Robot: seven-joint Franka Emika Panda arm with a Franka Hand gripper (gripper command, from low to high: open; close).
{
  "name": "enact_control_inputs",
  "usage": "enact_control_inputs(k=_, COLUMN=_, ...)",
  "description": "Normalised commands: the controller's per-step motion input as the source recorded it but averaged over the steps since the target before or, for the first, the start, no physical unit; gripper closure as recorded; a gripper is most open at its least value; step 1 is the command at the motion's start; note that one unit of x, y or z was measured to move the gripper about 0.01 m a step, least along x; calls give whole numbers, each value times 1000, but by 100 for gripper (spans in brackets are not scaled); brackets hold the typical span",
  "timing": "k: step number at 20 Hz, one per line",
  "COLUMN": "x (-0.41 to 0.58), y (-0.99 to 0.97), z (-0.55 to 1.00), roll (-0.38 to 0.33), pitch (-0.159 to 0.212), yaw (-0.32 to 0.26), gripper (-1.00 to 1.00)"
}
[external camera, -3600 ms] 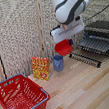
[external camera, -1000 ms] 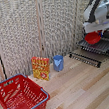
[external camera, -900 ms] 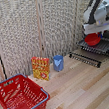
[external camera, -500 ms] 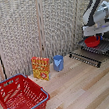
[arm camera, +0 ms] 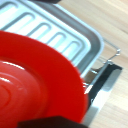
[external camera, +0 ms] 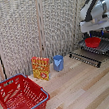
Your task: Extend the gripper towards the oven tray handle. Grasp the handle and carefully pull the tray out of the oven. Move the gripper above the red bowl. Grab the red bowl gently. Lift the bowl and place it onto the oven tray.
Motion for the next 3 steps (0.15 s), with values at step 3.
enact_control_inputs(k=3, x=97, y=13, z=679, roll=26, pitch=16, yaw=-158, gripper=-100)
